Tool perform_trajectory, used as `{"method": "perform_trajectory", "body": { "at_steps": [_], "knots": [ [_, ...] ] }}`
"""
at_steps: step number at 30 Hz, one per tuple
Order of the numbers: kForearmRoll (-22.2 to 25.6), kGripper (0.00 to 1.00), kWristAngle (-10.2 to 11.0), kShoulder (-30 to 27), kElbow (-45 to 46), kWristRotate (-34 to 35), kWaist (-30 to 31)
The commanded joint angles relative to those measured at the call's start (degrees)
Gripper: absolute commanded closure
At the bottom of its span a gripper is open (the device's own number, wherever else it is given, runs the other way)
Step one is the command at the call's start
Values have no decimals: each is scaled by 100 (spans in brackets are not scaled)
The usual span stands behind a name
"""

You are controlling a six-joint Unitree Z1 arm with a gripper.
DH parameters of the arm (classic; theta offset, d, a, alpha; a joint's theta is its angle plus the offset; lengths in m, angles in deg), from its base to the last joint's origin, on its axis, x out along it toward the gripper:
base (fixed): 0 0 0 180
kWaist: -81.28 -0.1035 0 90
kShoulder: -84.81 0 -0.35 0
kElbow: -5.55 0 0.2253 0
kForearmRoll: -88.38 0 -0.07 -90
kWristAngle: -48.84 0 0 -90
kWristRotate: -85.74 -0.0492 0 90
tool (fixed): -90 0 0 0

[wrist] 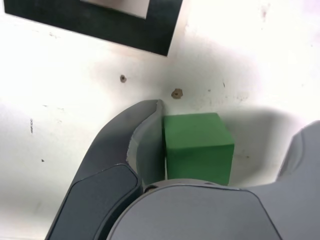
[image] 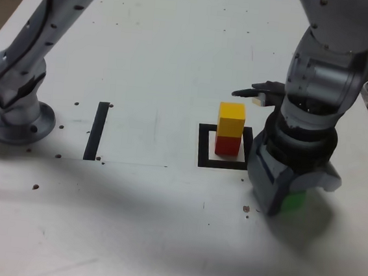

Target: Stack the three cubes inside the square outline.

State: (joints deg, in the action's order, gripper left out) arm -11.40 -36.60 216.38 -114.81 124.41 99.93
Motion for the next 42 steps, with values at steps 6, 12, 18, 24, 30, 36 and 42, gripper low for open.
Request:
{"method": "perform_trajectory", "body": {
  "at_steps": [6,12,18,24,30,36,42],
  "knots": [
    [61,44,-113,-36,-48,-15,-13],
    [105,59,-141,-72,-25,-50,-15],
    [94,65,-122,-112,-16,-59,-17],
    [66,65,-52,-153,-23,-87,-16],
    [82,69,15,-167,7,-87,-16],
    [53,80,38,-197,37,-89,-16],
    [120,81,170,-504,98,-113,45]
  ]
}}
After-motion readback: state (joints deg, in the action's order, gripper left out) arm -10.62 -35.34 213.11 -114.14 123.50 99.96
